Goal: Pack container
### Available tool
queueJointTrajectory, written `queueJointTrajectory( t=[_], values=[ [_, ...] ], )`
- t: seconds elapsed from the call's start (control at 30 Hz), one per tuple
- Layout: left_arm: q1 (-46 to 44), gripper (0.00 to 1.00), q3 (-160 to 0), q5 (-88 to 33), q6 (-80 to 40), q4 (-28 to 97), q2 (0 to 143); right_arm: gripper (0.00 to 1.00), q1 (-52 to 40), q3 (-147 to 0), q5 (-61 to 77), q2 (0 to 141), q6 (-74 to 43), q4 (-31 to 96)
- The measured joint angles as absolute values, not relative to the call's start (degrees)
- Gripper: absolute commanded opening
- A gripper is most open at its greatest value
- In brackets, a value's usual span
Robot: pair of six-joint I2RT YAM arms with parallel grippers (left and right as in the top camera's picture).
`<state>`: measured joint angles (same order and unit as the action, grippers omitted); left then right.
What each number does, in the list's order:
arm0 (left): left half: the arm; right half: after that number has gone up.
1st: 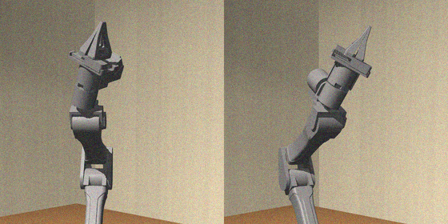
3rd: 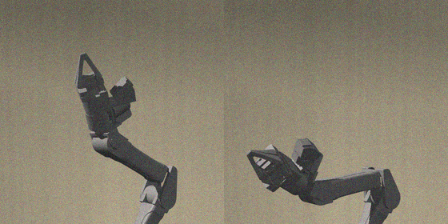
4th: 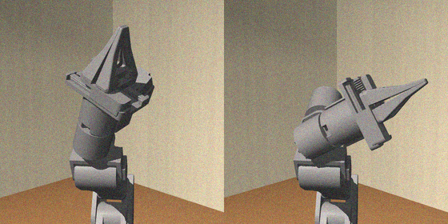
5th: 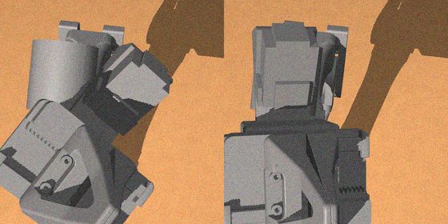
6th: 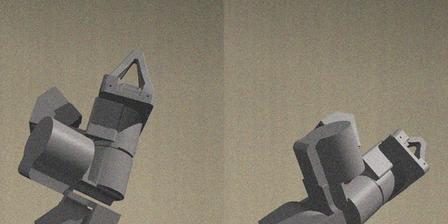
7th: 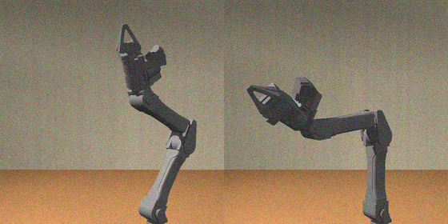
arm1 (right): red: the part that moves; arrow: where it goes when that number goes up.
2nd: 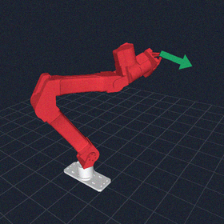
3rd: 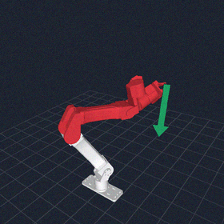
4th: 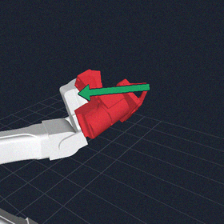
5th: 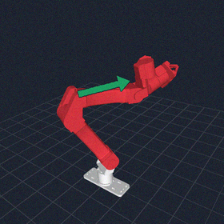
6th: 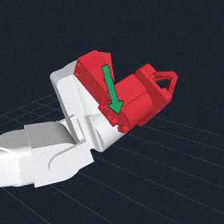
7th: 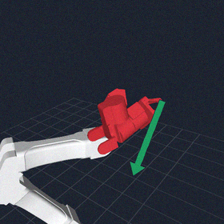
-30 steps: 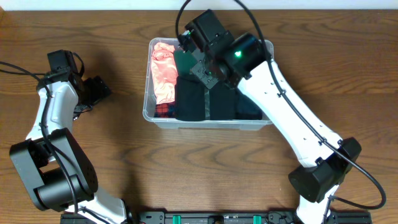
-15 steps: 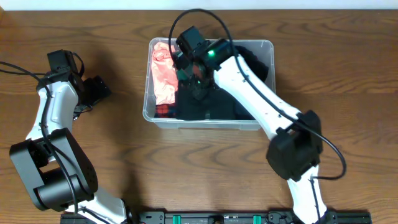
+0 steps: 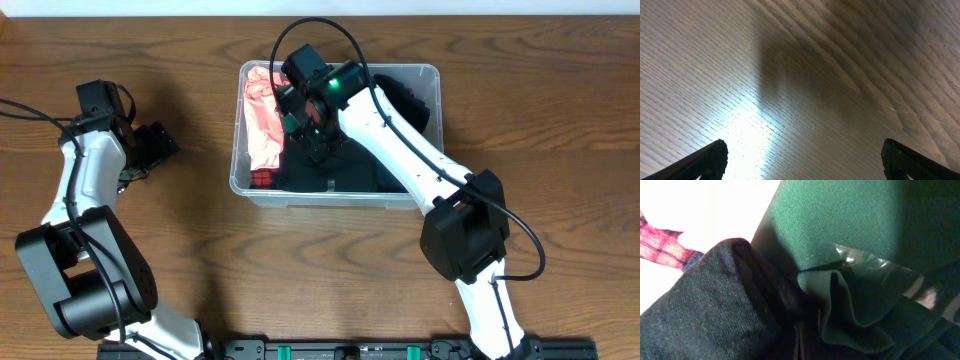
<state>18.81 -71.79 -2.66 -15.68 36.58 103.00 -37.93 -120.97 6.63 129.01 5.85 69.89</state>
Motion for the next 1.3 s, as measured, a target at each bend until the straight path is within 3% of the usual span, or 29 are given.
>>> queueJointTrajectory(
  t=[0.83,1.3],
  values=[
    [18.8,0.98,-71.8,-2.7,-15.7,36.6,103.0,0.01,-41.5,-121.5,8.6,120.6,5.4,82.3],
    [18.8,0.98,-71.8,-2.7,-15.7,36.6,103.0,0.01,-42.4,-112.7,9.3,121.4,5.4,67.7]
  ],
)
